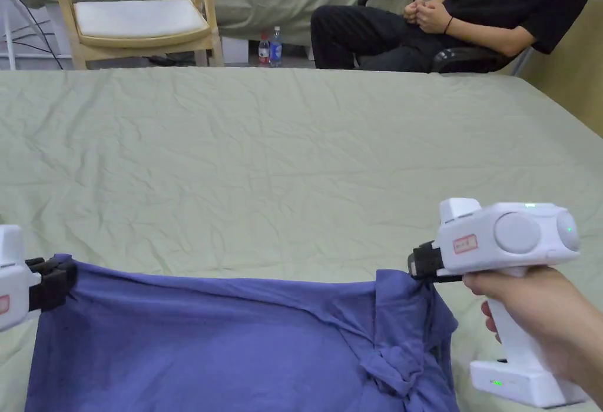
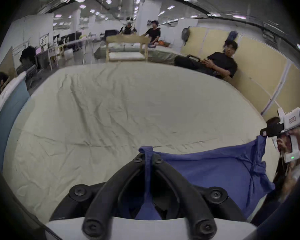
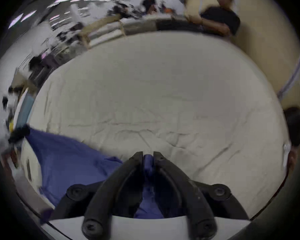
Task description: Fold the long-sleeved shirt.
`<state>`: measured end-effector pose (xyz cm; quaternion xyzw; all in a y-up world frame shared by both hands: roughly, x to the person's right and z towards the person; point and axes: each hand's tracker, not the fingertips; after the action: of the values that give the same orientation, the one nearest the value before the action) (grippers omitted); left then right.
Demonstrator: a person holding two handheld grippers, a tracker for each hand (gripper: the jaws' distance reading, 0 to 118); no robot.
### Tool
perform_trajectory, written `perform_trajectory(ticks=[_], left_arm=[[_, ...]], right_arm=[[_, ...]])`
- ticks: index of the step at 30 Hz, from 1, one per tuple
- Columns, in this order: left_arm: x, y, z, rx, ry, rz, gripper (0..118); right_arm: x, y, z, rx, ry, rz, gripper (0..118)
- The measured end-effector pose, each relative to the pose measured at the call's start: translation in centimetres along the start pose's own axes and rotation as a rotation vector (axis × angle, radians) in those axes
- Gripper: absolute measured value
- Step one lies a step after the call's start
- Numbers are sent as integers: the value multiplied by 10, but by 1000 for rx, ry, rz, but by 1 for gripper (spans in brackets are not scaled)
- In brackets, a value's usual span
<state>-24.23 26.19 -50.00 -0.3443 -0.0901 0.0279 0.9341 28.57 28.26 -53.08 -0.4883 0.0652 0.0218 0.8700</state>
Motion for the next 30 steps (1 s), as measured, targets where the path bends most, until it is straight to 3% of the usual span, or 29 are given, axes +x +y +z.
perform_trajectory(ticks=[3,11,18,26,29,30], left_arm=[[-3,-13,39,19,-25,-20,4],[-14,-90,112,-157,-17,74,4],[-12,-174,109,-395,8,122,4],[-19,-191,78,-417,58,265,6],[-20,-183,79,-393,55,302,14],[-20,-179,83,-382,46,315,31]], right_arm=[[-17,-36,44,65,6,99,13],[-33,-149,83,-2,-9,195,13],[-27,-204,54,-109,-15,152,13],[-29,-215,13,-182,-47,133,15],[-21,-211,16,-173,-35,28,17],[-18,-210,20,-173,-34,14,23]])
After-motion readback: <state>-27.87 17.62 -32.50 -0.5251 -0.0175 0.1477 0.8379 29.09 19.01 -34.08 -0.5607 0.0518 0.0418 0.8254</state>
